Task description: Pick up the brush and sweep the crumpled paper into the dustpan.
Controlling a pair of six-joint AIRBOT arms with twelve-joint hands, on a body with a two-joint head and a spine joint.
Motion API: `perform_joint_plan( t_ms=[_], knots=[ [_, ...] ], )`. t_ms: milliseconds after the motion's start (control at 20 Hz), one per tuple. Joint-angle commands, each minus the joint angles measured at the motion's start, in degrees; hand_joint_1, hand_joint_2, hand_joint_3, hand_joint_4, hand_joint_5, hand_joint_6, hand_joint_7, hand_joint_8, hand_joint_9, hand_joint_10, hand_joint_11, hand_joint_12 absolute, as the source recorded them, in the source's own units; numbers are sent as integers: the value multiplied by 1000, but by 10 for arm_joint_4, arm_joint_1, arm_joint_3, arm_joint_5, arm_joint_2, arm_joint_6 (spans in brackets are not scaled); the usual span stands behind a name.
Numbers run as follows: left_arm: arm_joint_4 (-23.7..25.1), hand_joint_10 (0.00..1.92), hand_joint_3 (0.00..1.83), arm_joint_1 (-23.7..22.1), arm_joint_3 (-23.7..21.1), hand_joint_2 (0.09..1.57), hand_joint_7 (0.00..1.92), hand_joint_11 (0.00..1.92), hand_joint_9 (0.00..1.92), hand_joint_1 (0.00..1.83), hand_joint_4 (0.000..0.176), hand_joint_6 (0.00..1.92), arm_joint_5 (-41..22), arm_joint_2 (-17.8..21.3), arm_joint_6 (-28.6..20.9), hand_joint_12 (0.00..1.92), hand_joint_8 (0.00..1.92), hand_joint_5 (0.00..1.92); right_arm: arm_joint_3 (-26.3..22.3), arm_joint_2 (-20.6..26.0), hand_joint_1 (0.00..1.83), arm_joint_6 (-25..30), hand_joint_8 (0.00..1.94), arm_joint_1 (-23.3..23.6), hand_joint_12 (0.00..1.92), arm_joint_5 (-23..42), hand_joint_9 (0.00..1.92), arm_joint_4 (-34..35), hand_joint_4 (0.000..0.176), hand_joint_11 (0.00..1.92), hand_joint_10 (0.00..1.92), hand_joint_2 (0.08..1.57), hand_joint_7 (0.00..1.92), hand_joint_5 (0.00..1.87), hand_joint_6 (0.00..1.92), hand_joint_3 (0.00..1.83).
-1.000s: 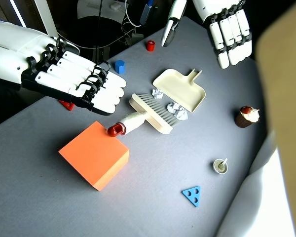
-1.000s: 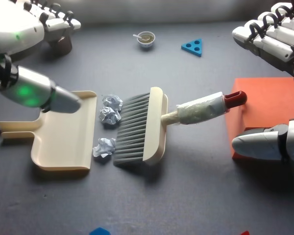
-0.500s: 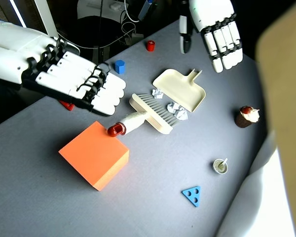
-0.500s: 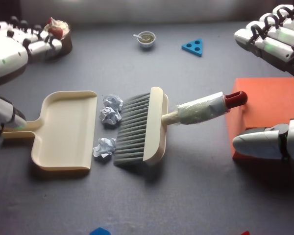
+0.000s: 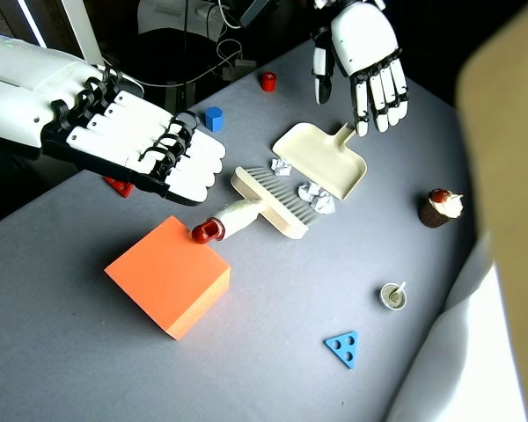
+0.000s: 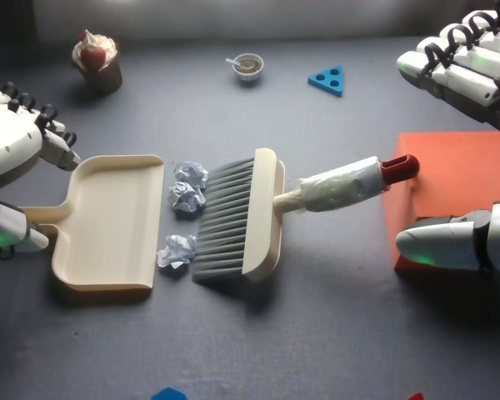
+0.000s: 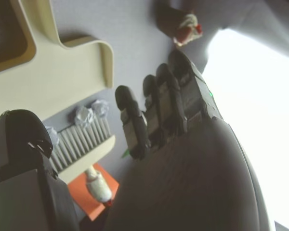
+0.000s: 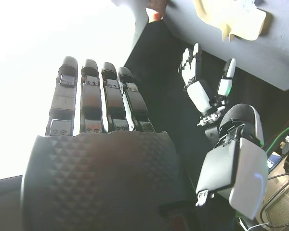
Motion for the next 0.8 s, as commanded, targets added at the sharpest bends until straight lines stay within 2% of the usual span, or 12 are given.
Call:
perform_joint_plan(
  t_ms=[0,50,150,250,350,450,550,700,750],
  knots=[
    [19,1,6,-3,6,998,286,106,229,891,64,11,-60,-3,-1,418,1,565,0,6,0,1,0,7,62,-57,78,-22,0,73,0,881,65,49,1,6],
    [16,0,1,0,11,1001,283,73,224,911,61,4,-63,-9,-1,469,0,568,0,6,0,1,5,7,64,-57,85,-22,0,84,4,887,72,63,7,7],
    [8,3,0,8,17,1002,299,60,234,894,79,6,-72,-19,-1,485,5,583,0,6,0,1,7,7,59,-57,80,-22,0,81,8,882,64,46,5,3],
    [-2,8,0,15,25,1002,302,76,246,927,61,12,-77,-26,-1,502,5,608,0,6,0,1,9,7,56,-57,84,-22,0,80,8,889,72,48,4,5],
    [-14,14,0,24,30,1003,318,99,268,903,52,5,-90,-32,-2,514,9,600,0,6,0,1,1,7,48,-57,63,-22,0,66,1,883,49,23,0,1],
    [-18,0,1,31,37,1006,311,66,239,930,25,7,-96,-36,-7,501,4,609,0,6,0,1,1,7,48,-57,65,-22,0,72,2,883,47,24,2,1],
    [-23,1,0,36,43,998,325,68,241,926,37,9,-99,-40,-8,499,7,624,0,6,0,1,4,7,59,-57,111,-22,0,123,6,887,95,58,5,1],
    [-24,0,0,42,50,997,304,50,227,944,24,4,-104,-47,-14,490,0,620,0,6,0,1,7,7,54,-57,115,-22,0,126,5,886,95,55,7,0],
    [-24,0,2,45,53,1004,297,43,221,928,28,1,-104,-50,-16,488,0,609,0,6,0,1,5,7,51,-57,113,-22,0,122,3,883,91,50,5,0]
  ],
)
